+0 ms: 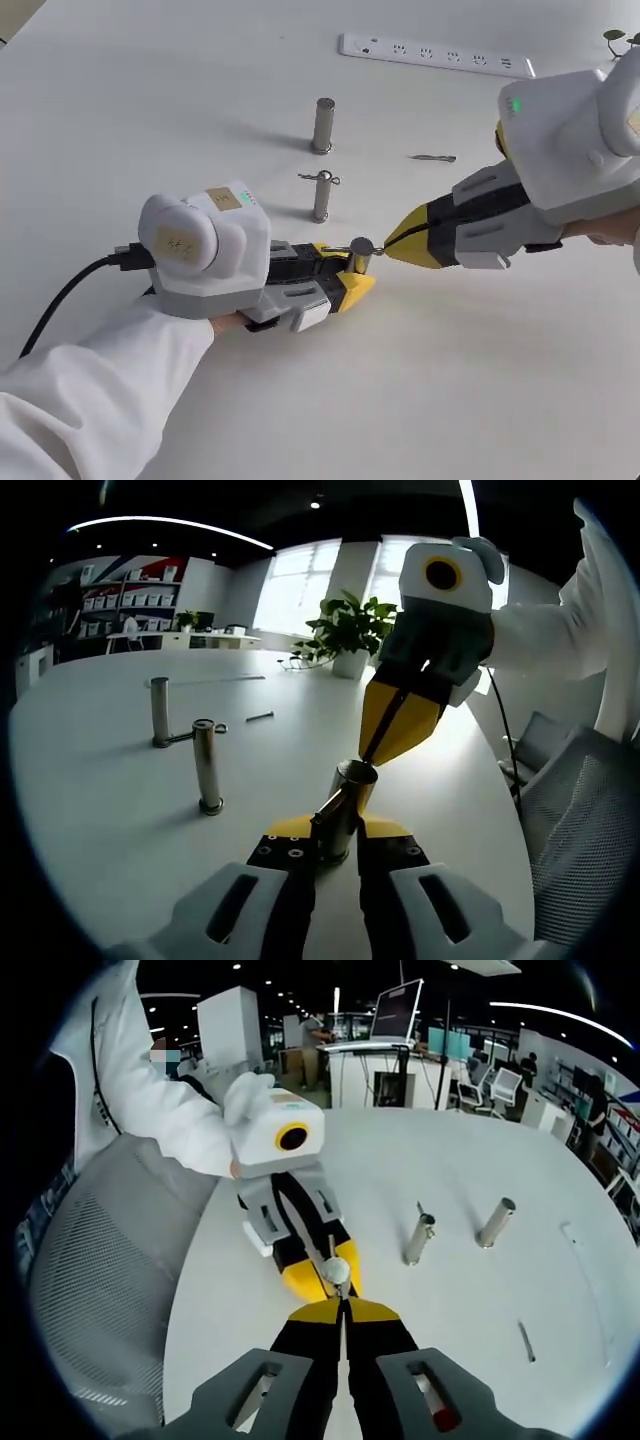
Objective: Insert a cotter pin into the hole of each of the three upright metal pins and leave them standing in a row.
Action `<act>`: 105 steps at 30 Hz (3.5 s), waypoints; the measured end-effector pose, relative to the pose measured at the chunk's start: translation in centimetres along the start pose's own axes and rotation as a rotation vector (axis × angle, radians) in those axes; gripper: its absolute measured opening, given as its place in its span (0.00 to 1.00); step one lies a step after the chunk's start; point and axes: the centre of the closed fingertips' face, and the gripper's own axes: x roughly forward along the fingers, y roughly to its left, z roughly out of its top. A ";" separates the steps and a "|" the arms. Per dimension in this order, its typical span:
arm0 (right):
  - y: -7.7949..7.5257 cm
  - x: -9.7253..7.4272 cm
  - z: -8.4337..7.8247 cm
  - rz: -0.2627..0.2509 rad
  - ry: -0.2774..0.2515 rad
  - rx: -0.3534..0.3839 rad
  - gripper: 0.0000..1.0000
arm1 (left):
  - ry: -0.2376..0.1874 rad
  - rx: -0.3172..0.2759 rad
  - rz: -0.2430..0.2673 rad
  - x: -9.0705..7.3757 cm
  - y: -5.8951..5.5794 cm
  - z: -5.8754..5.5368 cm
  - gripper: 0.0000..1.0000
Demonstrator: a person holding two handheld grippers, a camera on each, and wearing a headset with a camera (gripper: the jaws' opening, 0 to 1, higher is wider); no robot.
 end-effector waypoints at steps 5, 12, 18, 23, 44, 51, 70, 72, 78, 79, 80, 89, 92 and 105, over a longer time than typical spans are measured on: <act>0.0 -0.2 0.1 -0.013 -0.015 0.003 0.00 | -0.005 -0.029 0.006 0.0 0.0 0.0 0.13; -0.4 -0.7 -0.5 -0.052 -0.030 0.025 0.10 | -0.004 -0.029 0.016 0.0 0.0 0.1 0.14; -0.3 -0.7 -0.3 -0.080 -0.092 0.079 0.15 | 0.001 -0.030 0.019 0.1 0.1 0.1 0.14; 0.0 -0.5 0.2 -0.087 -0.158 0.139 0.17 | 0.009 -0.028 0.022 0.0 0.1 0.0 0.14; 0.5 0.9 1.6 -0.089 -0.266 0.198 0.24 | 0.038 -0.072 0.014 -7.5 0.9 0.9 0.86; 0.3 1.8 1.8 -0.091 -0.270 0.185 0.24 | 0.039 -0.032 0.024 -9.0 0.8 1.9 0.99; 0.3 3.7 1.3 -0.068 -0.238 0.140 0.16 | 0.036 0.008 0.087 -10.2 0.9 2.3 0.99; 0.3 3.7 1.3 -0.070 -0.241 0.138 0.15 | 0.036 0.002 0.090 -10.2 0.9 2.2 0.99; 0.1 3.9 1.3 -0.075 -0.242 0.131 0.13 | 0.034 -0.012 0.106 -10.4 1.1 2.0 0.99; 0.1 3.8 1.3 -0.077 -0.242 0.127 0.12 | 0.032 -0.013 0.108 -10.4 1.1 2.0 0.99; 0.0 3.8 1.3 -0.077 -0.242 0.125 0.11 | 0.030 -0.015 0.111 -10.5 1.2 2.0 0.99; -0.1 3.7 1.2 -0.086 -0.238 0.089 0.08 | 0.029 -0.021 0.125 -10.7 1.4 1.8 0.99; -0.3 3.6 1.1 -0.094 -0.238 0.101 0.08 | 0.034 -0.021 0.124 -10.6 1.4 1.7 0.99; -4.6 -0.1 1.1 -0.195 -0.284 0.137 0.08 | 0.041 -0.035 0.124 -10.6 1.4 1.4 0.99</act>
